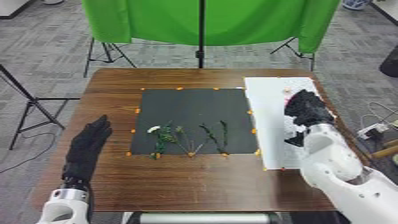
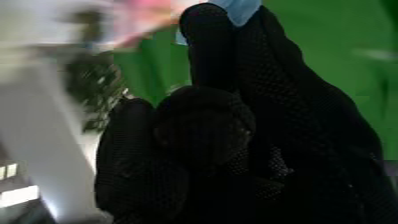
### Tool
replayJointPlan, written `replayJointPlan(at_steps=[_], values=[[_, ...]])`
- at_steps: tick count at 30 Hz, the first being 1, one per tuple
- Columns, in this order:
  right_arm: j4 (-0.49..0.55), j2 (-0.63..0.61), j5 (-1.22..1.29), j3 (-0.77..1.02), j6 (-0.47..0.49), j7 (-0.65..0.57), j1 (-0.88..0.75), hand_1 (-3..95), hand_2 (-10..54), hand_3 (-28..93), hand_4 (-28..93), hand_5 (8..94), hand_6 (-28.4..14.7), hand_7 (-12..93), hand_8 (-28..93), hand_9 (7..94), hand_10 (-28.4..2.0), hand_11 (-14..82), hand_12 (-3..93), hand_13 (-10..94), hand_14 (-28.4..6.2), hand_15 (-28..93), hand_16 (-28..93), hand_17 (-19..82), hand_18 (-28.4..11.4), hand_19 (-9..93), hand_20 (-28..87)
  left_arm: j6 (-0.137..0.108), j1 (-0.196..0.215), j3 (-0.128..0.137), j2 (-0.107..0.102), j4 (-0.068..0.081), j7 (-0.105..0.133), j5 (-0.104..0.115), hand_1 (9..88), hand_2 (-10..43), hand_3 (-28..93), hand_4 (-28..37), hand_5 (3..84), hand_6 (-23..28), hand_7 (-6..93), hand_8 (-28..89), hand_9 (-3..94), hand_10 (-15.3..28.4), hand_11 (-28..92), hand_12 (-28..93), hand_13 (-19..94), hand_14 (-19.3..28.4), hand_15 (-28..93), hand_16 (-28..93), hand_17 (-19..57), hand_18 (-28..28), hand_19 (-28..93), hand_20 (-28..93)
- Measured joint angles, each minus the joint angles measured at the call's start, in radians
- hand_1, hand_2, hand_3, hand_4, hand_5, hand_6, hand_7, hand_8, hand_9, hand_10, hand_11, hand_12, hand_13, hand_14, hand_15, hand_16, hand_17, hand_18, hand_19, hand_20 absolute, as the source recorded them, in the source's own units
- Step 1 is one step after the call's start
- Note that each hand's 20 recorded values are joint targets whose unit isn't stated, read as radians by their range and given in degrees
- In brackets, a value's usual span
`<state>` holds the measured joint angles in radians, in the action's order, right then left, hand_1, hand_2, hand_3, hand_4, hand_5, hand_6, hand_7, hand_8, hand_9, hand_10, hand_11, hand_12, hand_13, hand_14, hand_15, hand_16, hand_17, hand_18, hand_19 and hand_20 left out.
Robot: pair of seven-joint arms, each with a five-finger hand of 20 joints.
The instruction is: Arrange flowers
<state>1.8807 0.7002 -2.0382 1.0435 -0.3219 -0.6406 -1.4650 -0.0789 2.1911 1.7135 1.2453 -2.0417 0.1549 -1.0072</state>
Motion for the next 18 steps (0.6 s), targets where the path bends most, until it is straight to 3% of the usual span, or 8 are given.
replayJointPlan(at_steps=[6,13,18], values=[[-0.001,0.051,0.290,-0.207,0.001,0.143,0.254,63.2,-9.5,54,-15,81.1,-1.1,17,12,90.4,-9.9,9.2,42.5,91,-2.4,58,35,67,-9.7,93,53,0.001,-0.001,-0.004,-0.004,0.000,-0.003,0.000,19.2,6.1,62,-28.3,38.8,6.6,2.8,-5,34.6,11.6,5,12,25,15.3,5,5,-1.5,12.6,2,16],[-0.212,0.262,0.465,-0.443,0.071,0.184,0.514,62.9,-9.5,55,-15,80.8,-1.1,17,13,89.9,-9.8,9.1,42.8,91,-2.3,58,36,67,-9.6,93,53,-0.001,-0.014,-0.020,-0.012,0.002,-0.002,0.001,17.6,8.4,60,-28.3,38.9,6.6,3.1,-5,34.7,11.6,5,12,25,15.4,5,5,-1.6,12.6,2,16],[-0.325,0.401,0.545,-0.540,0.097,0.185,0.608,62.6,-9.5,55,-15,80.4,-1.0,17,12,89.1,-9.8,8.8,42.4,90,-2.4,59,36,66,-9.6,93,53,-0.001,-0.022,-0.030,-0.017,0.004,-0.001,0.002,16.8,8.5,61,-28.3,38.9,6.6,3.2,-5,34.7,11.6,5,12,25,15.5,6,5,-1.5,12.6,2,16]])
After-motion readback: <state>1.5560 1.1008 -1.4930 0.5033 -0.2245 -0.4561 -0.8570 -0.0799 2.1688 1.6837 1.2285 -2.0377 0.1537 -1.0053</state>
